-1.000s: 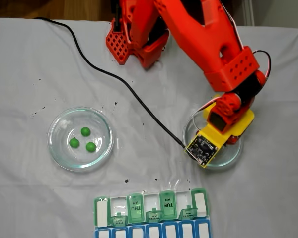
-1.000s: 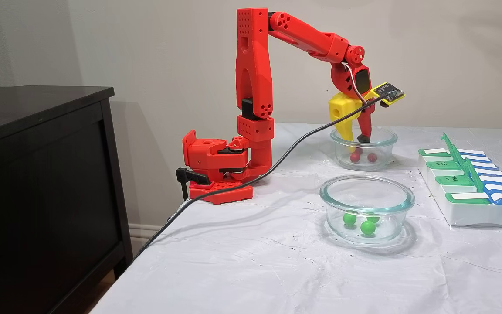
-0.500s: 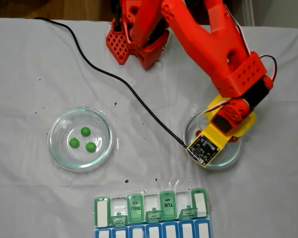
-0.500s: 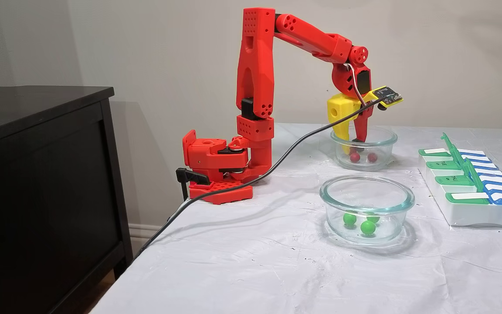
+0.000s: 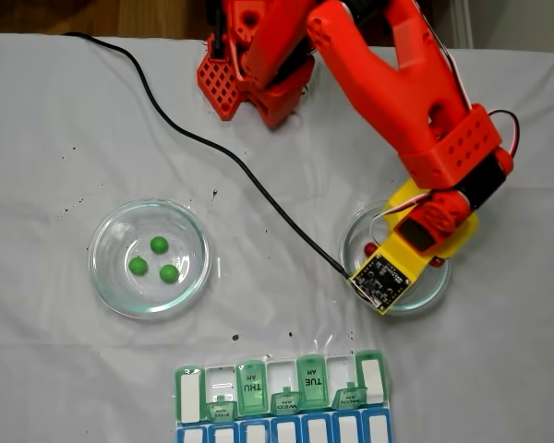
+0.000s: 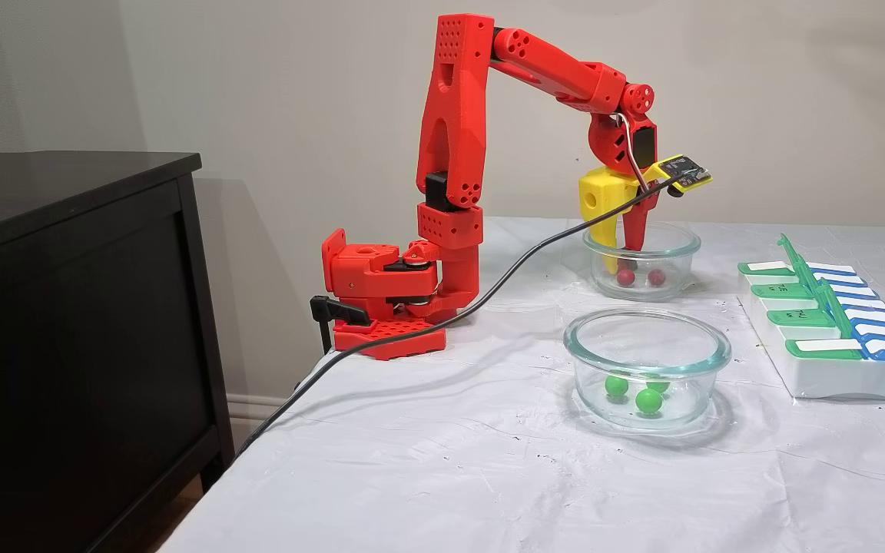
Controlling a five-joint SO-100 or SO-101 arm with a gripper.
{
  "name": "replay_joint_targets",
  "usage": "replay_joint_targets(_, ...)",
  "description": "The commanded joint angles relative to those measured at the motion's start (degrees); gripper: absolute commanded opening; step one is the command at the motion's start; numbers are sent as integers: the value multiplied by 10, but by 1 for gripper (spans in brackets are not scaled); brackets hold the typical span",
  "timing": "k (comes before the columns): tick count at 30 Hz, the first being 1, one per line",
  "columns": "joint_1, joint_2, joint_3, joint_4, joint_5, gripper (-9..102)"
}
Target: Sort medicines into box.
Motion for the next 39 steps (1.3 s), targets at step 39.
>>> replay_joint_targets(39,259,84,-136,-104,-75,0)
